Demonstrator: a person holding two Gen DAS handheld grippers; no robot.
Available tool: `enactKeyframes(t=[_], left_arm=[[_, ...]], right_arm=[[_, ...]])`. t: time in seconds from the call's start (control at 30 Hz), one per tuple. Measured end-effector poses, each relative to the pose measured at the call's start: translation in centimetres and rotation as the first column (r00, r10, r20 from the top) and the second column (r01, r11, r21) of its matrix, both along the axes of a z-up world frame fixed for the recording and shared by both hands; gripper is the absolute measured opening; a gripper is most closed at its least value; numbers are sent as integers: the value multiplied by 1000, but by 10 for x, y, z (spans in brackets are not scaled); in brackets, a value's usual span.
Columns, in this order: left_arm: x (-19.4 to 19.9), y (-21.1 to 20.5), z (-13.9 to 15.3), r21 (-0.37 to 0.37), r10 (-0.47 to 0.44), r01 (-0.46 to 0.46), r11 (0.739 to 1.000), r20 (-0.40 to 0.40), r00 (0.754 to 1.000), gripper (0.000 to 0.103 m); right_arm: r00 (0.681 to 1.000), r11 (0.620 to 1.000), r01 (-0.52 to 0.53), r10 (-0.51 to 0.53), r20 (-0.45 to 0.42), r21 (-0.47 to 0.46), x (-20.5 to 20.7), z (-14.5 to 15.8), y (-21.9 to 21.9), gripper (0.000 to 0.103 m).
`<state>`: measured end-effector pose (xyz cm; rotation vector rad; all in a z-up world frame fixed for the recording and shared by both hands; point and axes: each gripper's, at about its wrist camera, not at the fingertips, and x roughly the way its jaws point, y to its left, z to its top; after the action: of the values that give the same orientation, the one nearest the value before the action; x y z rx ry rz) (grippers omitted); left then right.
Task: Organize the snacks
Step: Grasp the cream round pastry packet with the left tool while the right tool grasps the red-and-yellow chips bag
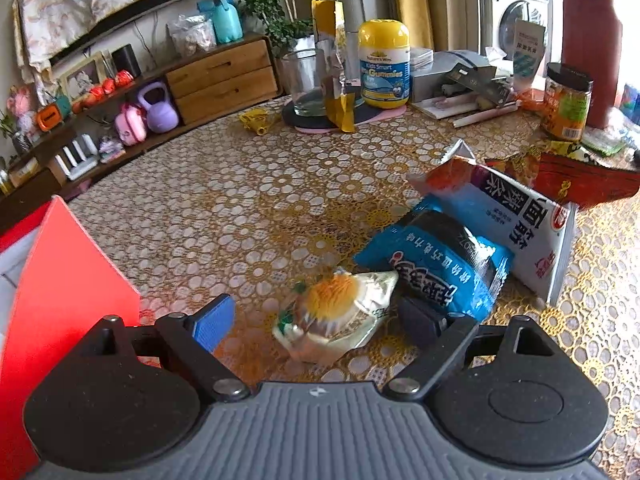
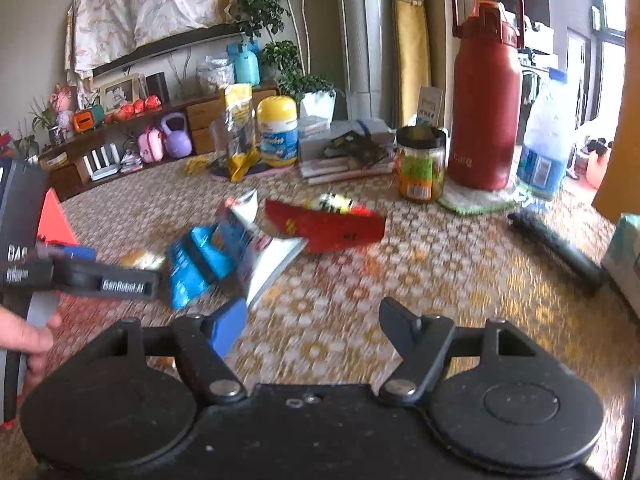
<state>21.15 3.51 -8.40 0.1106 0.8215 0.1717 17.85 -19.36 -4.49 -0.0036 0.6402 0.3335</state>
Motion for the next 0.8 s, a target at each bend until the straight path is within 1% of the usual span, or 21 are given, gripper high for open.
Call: enactKeyframes(t=[0.13,0.2,0.23,0.27,0.33,0.37,0.47,0.53,0.6,0.63,0.7,0.8], left_arm=[[3,0,-5,-31,-10,10,999,-11,1000,89],[3,1,-6,-62,-14,13,998,-13,1000,77],[3,2,-6,-83,-13,12,996,-14,1000,74],[3,3,-6,-99,-15,13,995,-14,1000,69],[2,2,-5,-96,-12,11,995,-12,1000,61],[2,2,-4,-97,-14,12,995,-15,1000,59],[1,3,-3,-114,-12,10,993,-19,1000,58],[0,3,-3,-117,-12,9,993,-21,1000,58],[-2,2,-3,-115,-17,14,993,-22,1000,58],[-2,2,-3,-115,-17,14,993,-23,1000,58],[-3,2,-3,-116,-16,13,993,-25,1000,58],[-3,2,-2,-114,-19,15,993,-28,999,58]], right_arm=[[1000,1000,4,-4,26,4,21,2,1,75],[1000,1000,0,0,31,1,34,2,3,76],[1000,1000,0,0,28,-1,41,3,4,76],[999,1000,1,-1,34,-8,46,4,6,76],[998,999,11,-9,57,-34,58,6,10,79],[998,999,16,-13,56,-41,65,6,11,83],[999,998,7,-4,38,-61,85,4,18,89],[999,996,-16,18,29,-91,92,1,25,90],[998,990,-54,57,20,-129,97,-4,34,90],[997,984,-72,76,23,-166,98,-7,40,91],[993,962,-104,115,28,-252,100,-13,51,92],[985,921,-117,154,71,-372,103,-20,66,93]])
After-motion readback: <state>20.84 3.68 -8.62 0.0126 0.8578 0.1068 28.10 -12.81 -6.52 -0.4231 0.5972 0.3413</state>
